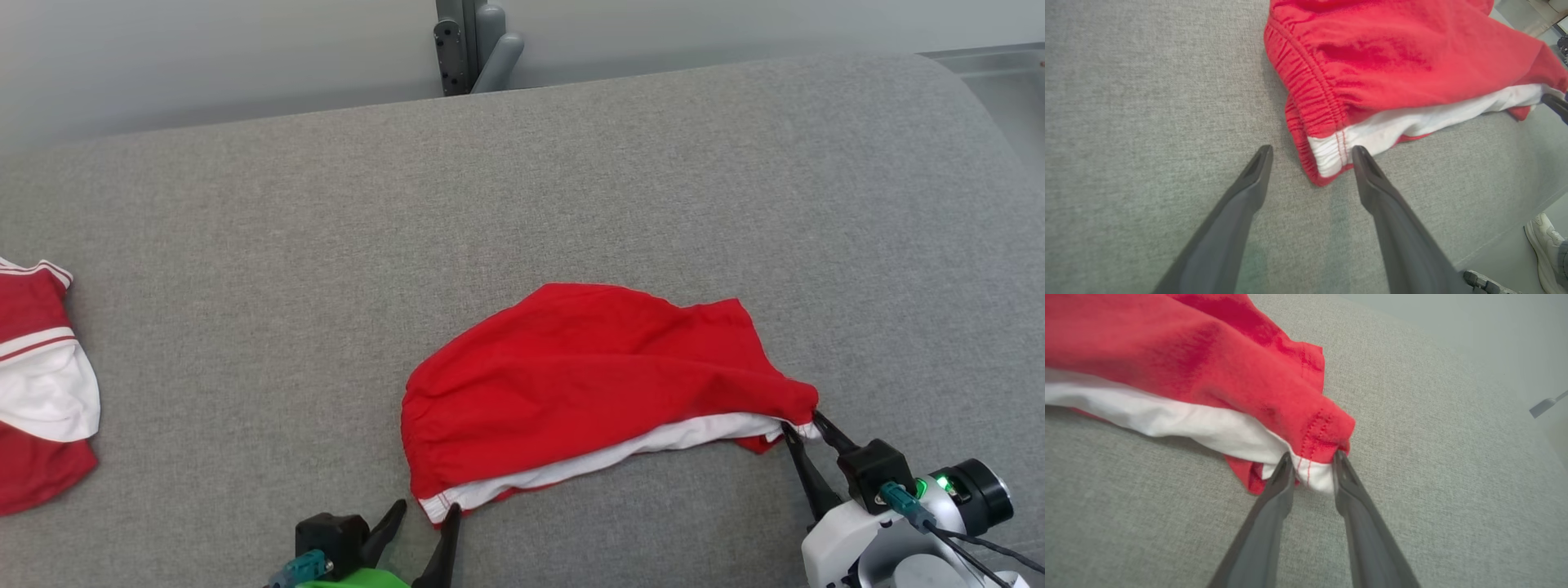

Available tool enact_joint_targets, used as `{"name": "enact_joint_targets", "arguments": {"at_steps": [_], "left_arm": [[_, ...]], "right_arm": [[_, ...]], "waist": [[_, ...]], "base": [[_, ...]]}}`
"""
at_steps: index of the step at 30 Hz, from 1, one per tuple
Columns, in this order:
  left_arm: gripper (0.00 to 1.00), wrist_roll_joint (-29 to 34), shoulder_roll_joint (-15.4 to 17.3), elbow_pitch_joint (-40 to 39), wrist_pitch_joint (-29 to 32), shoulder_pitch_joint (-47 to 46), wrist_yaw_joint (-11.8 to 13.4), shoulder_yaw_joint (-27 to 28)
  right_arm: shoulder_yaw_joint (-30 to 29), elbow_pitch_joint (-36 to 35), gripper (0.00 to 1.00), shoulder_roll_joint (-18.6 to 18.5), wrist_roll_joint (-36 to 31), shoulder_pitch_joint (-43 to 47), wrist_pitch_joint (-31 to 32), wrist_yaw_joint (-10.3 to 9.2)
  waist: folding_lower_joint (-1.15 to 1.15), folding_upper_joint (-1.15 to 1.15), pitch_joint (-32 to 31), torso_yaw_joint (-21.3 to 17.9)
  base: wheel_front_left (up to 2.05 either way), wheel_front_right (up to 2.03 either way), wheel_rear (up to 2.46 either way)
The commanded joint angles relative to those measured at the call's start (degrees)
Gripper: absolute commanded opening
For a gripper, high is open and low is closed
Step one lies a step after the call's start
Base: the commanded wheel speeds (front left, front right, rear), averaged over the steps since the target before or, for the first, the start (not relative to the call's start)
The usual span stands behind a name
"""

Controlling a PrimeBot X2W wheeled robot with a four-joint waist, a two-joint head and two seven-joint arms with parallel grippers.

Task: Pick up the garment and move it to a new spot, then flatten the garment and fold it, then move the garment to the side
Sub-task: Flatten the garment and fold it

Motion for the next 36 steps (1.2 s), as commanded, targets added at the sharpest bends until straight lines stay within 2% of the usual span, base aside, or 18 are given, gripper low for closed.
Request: {"name": "enact_joint_targets", "arguments": {"at_steps": [1, 2, 4, 5, 7, 8, 9, 10, 16, 20, 24, 25, 28, 31, 33, 36], "left_arm": [[1.0, -0.38, 0.3, -0.09, -0.28, -0.6, 0.17, -0.26], [1.0, -0.56, 0.29, -0.17, -0.27, -0.76, 0.05, -0.48], [1.0, -1.14, 0.26, -0.33, -0.39, -1.02, -0.31, -1.02], [0.49, -1.44, 0.25, -0.3, -0.48, -1.16, -0.42, -1.23], [0.22, -1.5, 0.29, -0.1, -0.61, -1.44, -0.49, -1.81], [0.0, -1.59, 0.31, -0.04, -0.77, -1.51, -0.53, -2.06], [0.0, -1.88, 0.39, -0.12, -0.78, -1.6, -0.65, -2.54], [0.0, -1.93, 0.57, -0.21, -0.91, -1.58, -0.73, -2.74], [0.0, -2.98, 1.49, -3.62, 0.72, -0.21, -0.94, -3.92], [0.0, -5.61, 3.13, -10.74, 3.72, 0.16, -1.12, -4.03], [0.0, -10.06, 7.13, -21.43, 9.68, -2.21, -1.44, -4.09], [0.0, -10.06, 7.13, -21.43, 9.68, -2.21, -1.44, -4.09], [0.0, -15.27, 11.12, -29.14, 15.61, -6.2, -1.5, -3.65], [0.0, -21.16, 15.44, -34.32, 21.78, -13.64, -1.51, -2.23], [0.0, -25.57, 17.31, -35.29, 26.4, -20.03, -1.52, -0.4], [0.0, -30.98, 18.3, -32.8, 33.19, -31.18, -0.38, 2.06]], "right_arm": [[0.49, -0.53, 0.4, -0.49, 0.55, 0.6, 0.26, -0.04], [0.63, -0.7, 0.3, -0.65, 0.78, 0.73, 0.39, -0.04], [0.94, -1.17, 0.21, -1.0, 1.31, 0.91, 0.76, -0.04], [1.13, -1.33, 0.19, -1.18, 1.5, 1.04, 1.0, -0.04], [1.66, -1.8, 0.17, -1.37, 2.0, 1.18, 1.51, -0.04], [1.98, -2.04, 0.15, -1.49, 2.26, 1.24, 1.83, -0.04], [2.53, -2.66, 0.02, -2.04, 2.78, 1.41, 2.36, -0.04], [2.69, -3.05, 0.0, -2.34, 3.19, 1.54, 2.56, -0.04], [4.53, -6.81, 0.0, -3.6, 7.0, 2.62, 4.27, -0.04], [6.08, -13.46, 0.0, -4.83, 15.37, 3.22, 7.01, -0.04], [6.32, -24.3, 0.0, -8.82, 26.25, 1.82, 12.23, -0.04], [6.32, -24.3, 0.0, -8.82, 26.25, 1.82, 12.23, -0.04], [4.6, -32.12, 0.0, -12.64, 33.83, -0.61, 16.73, -0.04], [1.59, -36.63, 0.0, -16.24, 39.03, -4.91, 20.68, -0.04], [-0.35, -38.07, 0.0, -18.79, 41.19, -9.04, 23.08, -0.01], [-1.82, -37.52, 0.0, -20.15, 44.86, -17.23, 26.4, -0.01]], "waist": [[0.0, 0.31, 0.03, -0.07], [0.0, 0.31, 0.04, -0.06], [0.0, 0.31, 0.05, -0.08], [0.0, 0.31, 0.05, -0.06], [0.0, 0.31, 0.02, -0.07], [0.0, 0.31, 0.0, -0.1], [0.0, 0.31, -0.06, -0.18], [0.0, 0.31, -0.12, -0.2], [0.0, 0.31, -0.34, -0.36], [0.0, 0.31, 0.38, -0.33], [0.0, 0.31, 2.06, -0.02], [0.0, 0.31, 2.06, -0.02], [0.0, 0.31, 3.96, 0.43], [0.0, 0.31, 6.78, 1.33], [0.0, 0.31, 8.9, 2.03], [0.0, 0.31, 12.95, 2.88]], "base": [[0.0, 0.0, 0.0], [0.0, 0.0, 0.0], [0.0, 0.0, 0.0], [0.0, 0.0, 0.0], [0.0, 0.0, 0.0], [0.0, 0.0, 0.0], [0.0, 0.0, 0.0], [0.0, 0.0, 0.0], [0.0, 0.0, 0.0], [0.0, 0.0, 0.0], [0.0, 0.0, 0.0], [0.0, 0.0, 0.0], [0.0, 0.0, 0.0], [0.0, 0.0, 0.0], [0.0, 0.0, 0.0], [0.0, 0.0, 0.0]]}}
